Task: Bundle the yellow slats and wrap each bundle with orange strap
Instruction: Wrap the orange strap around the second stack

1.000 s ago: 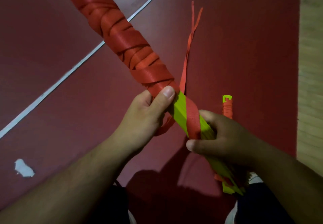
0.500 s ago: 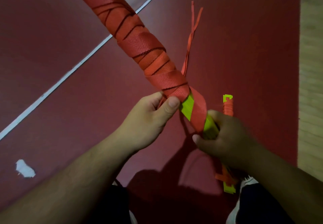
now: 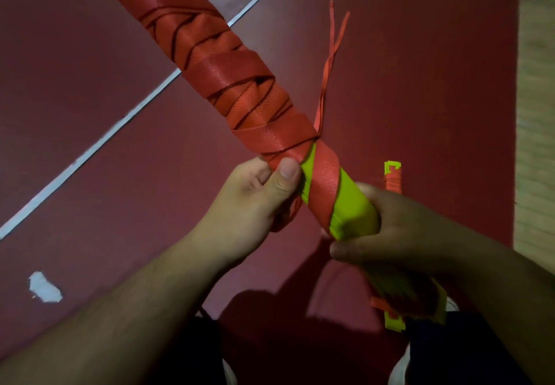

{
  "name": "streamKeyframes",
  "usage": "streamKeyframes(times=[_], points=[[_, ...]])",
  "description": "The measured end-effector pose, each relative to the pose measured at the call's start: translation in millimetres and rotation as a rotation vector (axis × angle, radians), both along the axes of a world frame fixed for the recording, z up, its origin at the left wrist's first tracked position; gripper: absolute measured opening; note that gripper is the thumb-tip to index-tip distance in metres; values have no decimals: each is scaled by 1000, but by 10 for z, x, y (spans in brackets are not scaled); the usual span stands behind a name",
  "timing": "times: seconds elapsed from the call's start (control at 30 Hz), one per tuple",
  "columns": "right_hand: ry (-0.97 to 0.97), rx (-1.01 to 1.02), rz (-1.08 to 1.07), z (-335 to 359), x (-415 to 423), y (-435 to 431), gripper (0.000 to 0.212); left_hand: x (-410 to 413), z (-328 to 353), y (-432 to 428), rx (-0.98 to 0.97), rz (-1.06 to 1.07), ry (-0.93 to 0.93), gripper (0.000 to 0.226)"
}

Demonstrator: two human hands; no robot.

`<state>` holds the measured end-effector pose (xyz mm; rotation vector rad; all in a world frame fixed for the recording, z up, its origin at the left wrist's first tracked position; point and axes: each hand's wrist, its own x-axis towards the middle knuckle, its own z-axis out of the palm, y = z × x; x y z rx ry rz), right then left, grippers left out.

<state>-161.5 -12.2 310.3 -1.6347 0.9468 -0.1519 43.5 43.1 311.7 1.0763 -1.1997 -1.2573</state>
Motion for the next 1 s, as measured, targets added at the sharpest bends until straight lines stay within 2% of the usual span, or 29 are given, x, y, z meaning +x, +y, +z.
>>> streamKeyframes(times=[0.07,0.13,0.23,0.3,0.43,0.63,0.7,0.8,0.87,1.0], points=[[-37,112,62,-10,13,46,29,-2,-1,0,-14,-26,-23,37],[-64,37,6,-53,54,97,20,14,-5,-12,-16,-13,-51,38],[-35,-134,-100,-91,84,130,23,37,-45,-63,0,52,-155,50],[14,-228,-157,-115,68,125,24,48,-83,-96,50,81,-225,50],[204,-458,-295,-219,48,135,29,51,-96,-97,118,31,-370,50],[229,-559,-356,-255,47,148,30,141,-74,-97,95,-49,-553,24],[211,-555,-345,-248,48,153,28,183,-36,-102,140,-79,-528,15],[197,-539,-343,-241,61,162,27,195,48,-96,164,-57,-527,50],[205,-537,-345,-238,69,168,27,187,43,-96,143,5,-546,64],[239,-550,-377,-215,105,178,27,52,-2,-43,164,31,-337,50]])
